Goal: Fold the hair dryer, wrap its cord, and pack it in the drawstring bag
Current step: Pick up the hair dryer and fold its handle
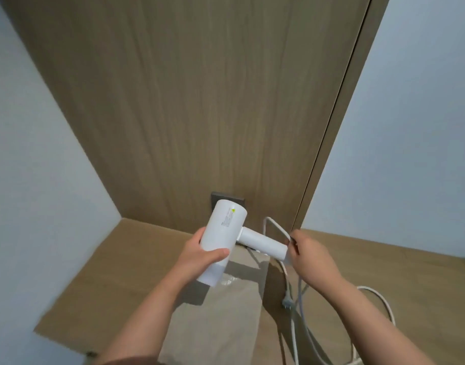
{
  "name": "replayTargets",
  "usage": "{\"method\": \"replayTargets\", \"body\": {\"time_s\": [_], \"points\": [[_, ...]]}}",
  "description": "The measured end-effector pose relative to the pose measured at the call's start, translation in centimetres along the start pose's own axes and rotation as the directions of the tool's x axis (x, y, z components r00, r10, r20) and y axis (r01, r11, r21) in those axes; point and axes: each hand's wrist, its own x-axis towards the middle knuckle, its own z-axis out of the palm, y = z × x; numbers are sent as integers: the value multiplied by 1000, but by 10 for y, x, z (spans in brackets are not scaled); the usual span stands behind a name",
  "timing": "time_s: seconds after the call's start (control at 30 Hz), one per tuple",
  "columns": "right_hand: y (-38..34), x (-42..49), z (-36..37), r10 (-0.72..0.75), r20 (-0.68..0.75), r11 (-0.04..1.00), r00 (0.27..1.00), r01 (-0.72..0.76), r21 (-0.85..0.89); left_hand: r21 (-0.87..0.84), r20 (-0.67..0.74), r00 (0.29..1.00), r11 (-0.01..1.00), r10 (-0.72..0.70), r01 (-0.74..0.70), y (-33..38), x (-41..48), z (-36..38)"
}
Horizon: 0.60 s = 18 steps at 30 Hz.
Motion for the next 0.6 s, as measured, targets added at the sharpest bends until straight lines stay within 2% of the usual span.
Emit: {"method": "replayTargets", "body": {"time_s": [0.1,0.23,0.33,0.4,0.43,0.5,0.53,0.6], "points": [[17,9,-17,64,-53,990,997,-70,-120,-41,-78,995,998,54,-57,9,-10,-8],[25,15,-35,103,-4,966,995,-101,-236,-117,-193,972,980,136,-161,21,-27,-20],[10,14,-55,28,-144,997,989,-38,-69,-124,-240,952,967,189,-223,32,-36,-26],[-8,10,-71,-92,-245,989,965,117,88,-102,-245,943,961,225,-256,42,-40,-30],[-17,7,-79,-178,-242,971,954,210,111,-93,-239,941,959,240,-268,46,-41,-32],[-33,3,-88,-362,-131,927,923,371,56,-68,-209,941,956,267,-286,57,-42,-37],[-40,4,-90,-409,-47,912,911,410,24,-52,-189,942,955,278,-292,62,-42,-38],[-50,8,-94,-413,81,910,907,414,9,-30,-165,940,951,298,-307,73,-42,-40]]}}
